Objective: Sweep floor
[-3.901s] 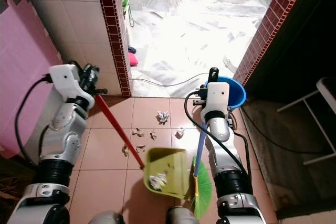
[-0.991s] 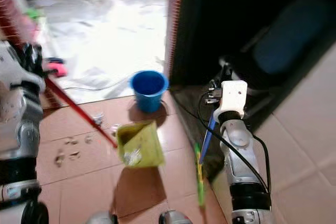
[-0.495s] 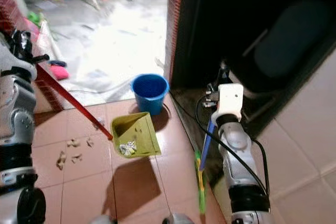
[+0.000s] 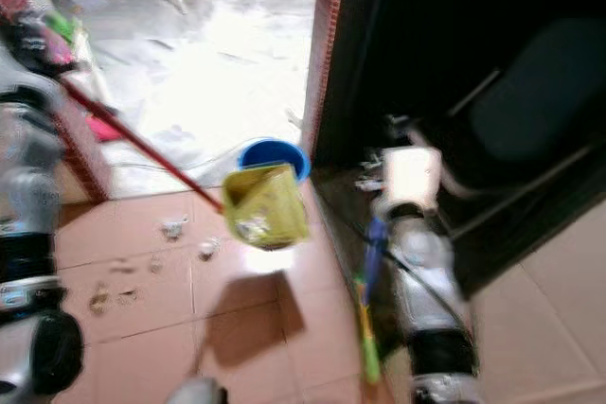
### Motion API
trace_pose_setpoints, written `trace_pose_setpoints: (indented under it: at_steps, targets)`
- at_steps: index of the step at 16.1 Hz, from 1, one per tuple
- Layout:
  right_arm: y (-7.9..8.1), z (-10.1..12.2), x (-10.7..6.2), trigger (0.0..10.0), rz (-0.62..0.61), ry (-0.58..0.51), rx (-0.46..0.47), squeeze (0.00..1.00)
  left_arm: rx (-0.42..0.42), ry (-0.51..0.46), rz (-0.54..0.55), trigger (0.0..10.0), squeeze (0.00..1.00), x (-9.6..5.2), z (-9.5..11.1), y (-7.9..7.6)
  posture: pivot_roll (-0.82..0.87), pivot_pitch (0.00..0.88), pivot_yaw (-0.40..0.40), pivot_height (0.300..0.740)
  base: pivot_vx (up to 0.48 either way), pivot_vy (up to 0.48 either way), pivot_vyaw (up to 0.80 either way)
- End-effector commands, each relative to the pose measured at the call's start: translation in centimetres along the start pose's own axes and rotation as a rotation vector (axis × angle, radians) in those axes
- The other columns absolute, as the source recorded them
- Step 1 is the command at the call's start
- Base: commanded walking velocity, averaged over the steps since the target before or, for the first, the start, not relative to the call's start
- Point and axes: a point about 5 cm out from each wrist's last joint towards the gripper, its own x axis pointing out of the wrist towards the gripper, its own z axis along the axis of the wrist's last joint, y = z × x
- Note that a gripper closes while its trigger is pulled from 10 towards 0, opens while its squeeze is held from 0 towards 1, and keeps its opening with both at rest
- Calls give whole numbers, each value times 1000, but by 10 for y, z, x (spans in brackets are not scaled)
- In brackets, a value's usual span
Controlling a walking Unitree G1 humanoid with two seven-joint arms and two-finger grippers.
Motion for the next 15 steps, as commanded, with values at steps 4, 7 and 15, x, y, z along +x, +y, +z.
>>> trace_pose_setpoints:
  at_steps: [4, 7, 15]
  targets:
    - [-10, 6, -2, 10000, -22, -39, -13, 0, -3, -90, -48, 10000, 0, 7, 18, -15, -37, 0, -24, 740, 432, 0, 0]
    - [-10, 5, -3, 10000, -23, -34, -14, 0, -12, -97, -46, 10000, 0, 9, 19, -16, -39, 0, -23, 740, 430, 0, -800]
    - [-9, 1, -5, 10000, -11, -29, -13, 0, -11, -110, -66, 10000, 0, 11, 22, -25, -40, 0, -19, 740, 407, 133, -147]
